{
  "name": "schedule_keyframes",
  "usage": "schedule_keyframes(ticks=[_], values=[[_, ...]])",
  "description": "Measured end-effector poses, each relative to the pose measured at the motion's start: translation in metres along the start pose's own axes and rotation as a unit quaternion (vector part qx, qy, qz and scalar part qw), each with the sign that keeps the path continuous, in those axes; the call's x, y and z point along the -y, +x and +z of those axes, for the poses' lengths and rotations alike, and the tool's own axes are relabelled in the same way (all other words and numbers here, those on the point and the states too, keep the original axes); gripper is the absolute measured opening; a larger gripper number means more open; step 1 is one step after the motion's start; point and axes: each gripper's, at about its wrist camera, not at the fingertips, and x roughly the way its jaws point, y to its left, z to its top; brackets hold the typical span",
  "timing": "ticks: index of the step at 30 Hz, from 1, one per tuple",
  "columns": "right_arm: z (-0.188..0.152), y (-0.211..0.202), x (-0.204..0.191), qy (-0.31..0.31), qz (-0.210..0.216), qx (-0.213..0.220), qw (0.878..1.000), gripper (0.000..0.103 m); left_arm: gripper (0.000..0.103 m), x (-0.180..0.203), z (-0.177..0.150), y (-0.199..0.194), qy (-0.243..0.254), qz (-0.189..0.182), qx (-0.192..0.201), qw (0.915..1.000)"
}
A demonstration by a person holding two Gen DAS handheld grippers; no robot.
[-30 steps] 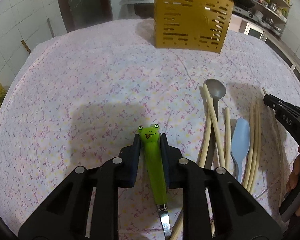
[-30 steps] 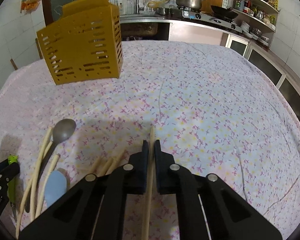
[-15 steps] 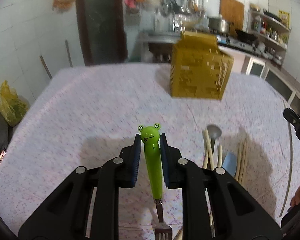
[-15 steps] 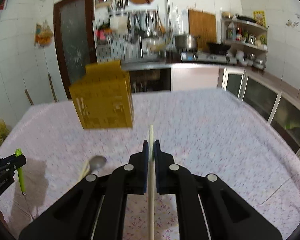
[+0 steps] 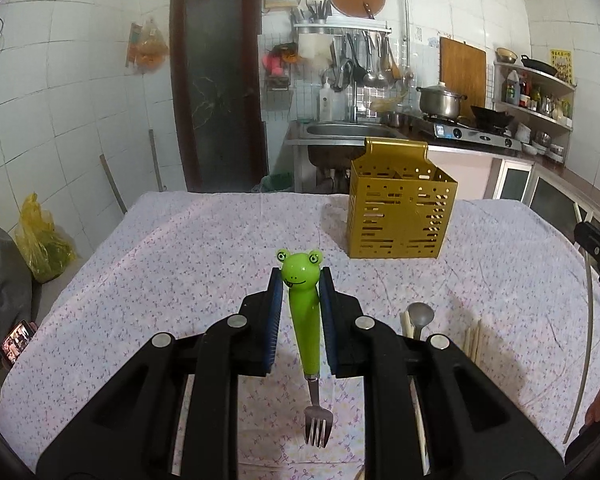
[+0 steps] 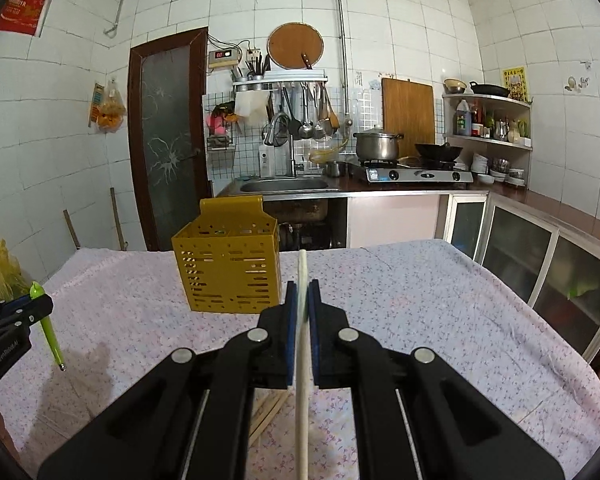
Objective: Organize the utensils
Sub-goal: 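Carry the frog fork and chopstick up toward the yellow utensil holder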
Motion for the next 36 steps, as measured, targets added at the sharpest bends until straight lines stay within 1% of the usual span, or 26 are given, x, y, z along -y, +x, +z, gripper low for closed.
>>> schedule_keyframes(ticks=[13, 18, 21, 24, 26, 27, 29, 34, 36], values=[[0.007, 0.002, -0.003, 0.003, 0.005, 0.022, 1.0, 0.006, 0.017, -0.005, 0.013, -0.007, 0.0, -0.004, 0.023, 0.9997], [0.016, 0.009, -0.003, 0.007, 0.009, 0.028, 1.0, 0.006, 0.017, -0.008, 0.026, -0.008, -0.002, -0.006, 0.035, 0.9994], [0.026, 0.015, -0.003, 0.011, 0.011, 0.033, 0.999, 0.006, 0.017, -0.009, 0.04, -0.009, -0.004, -0.01, 0.046, 0.9989], [0.043, 0.02, -0.003, 0.02, 0.018, 0.049, 0.998, 0.006, 0.017, -0.01, 0.06, -0.009, -0.007, -0.021, 0.06, 0.998], [0.058, 0.023, -0.003, 0.024, 0.021, 0.064, 0.997, 0.006, 0.017, -0.01, 0.076, -0.009, -0.012, -0.032, 0.071, 0.9969], [0.067, 0.027, -0.004, 0.025, 0.019, 0.081, 0.996, 0.006, 0.017, -0.01, 0.087, -0.008, -0.016, -0.039, 0.077, 0.9961], [0.079, 0.034, -0.004, 0.029, 0.024, 0.092, 0.995, 0.006, 0.017, -0.008, 0.104, -0.005, -0.021, -0.05, 0.086, 0.9949], [0.111, 0.063, -0.01, 0.053, 0.055, 0.118, 0.99, 0.006, 0.017, 0.002, 0.153, 0.004, -0.027, -0.061, 0.124, 0.99], [0.124, 0.078, -0.013, 0.057, 0.065, 0.136, 0.987, 0.006, 0.017, 0.009, 0.17, 0.01, -0.025, -0.064, 0.134, 0.9886]])
